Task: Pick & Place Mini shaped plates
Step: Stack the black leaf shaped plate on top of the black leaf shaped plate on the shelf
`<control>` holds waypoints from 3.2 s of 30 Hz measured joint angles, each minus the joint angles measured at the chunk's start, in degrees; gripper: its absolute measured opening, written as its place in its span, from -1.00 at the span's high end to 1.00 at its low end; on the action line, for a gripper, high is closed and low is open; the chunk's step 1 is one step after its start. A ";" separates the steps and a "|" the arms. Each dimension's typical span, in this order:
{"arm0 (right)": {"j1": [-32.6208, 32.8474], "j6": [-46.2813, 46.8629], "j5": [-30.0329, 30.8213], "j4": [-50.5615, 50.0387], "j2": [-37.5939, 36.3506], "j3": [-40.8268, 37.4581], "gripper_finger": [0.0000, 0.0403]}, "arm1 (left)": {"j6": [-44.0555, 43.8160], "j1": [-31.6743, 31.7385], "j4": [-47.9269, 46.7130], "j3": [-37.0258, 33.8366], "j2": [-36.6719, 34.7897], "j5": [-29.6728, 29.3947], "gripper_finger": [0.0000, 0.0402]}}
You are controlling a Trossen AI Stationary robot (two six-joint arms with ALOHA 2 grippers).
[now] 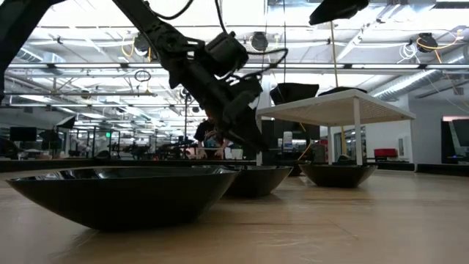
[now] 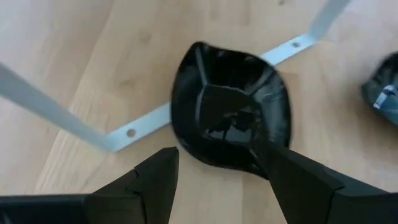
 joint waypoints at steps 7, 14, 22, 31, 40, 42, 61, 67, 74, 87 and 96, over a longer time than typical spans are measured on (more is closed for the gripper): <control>-0.02 -0.40 0.02 0.44 0.00 0.00 0.35 | -3.38 0.95 -2.56 1.28 0.55 -0.06 -0.19; -0.02 -0.40 0.00 0.79 0.00 0.00 0.35 | -4.47 0.87 -4.41 1.26 1.60 3.82 -0.19; -0.02 -0.40 0.00 1.24 0.00 0.00 0.35 | -3.80 1.08 -3.57 1.25 2.65 3.90 -0.19; -0.02 -0.25 0.00 1.22 0.00 0.00 0.35 | -0.68 1.16 -13.30 1.39 2.32 4.22 -0.19; -0.02 -0.21 -0.02 0.76 0.00 0.00 0.35 | 4.79 1.20 -32.99 1.16 -3.42 2.71 -0.19; -0.02 -0.21 -0.01 0.78 0.00 0.00 0.35 | 5.08 0.60 -35.12 1.04 -5.79 0.09 -0.19; -0.02 -0.21 -0.02 0.78 0.00 0.00 0.35 | 19.67 -3.44 -32.61 1.19 -8.50 -5.70 -0.19; -0.02 -0.21 -0.02 0.78 0.00 0.00 0.35 | 19.79 -2.46 -38.57 1.19 -8.50 -2.92 -0.19; -0.02 -0.19 -0.05 0.76 0.00 0.00 0.35 | 19.11 -2.04 -37.75 0.19 -7.91 -1.11 -0.15; -0.02 -0.19 -0.04 0.78 0.00 0.00 0.35 | 16.47 0.94 -33.69 -1.26 -7.58 2.40 0.64; -0.02 -0.19 -0.04 0.78 0.00 0.00 0.35 | 18.00 1.07 -34.15 -1.26 -7.47 3.86 0.80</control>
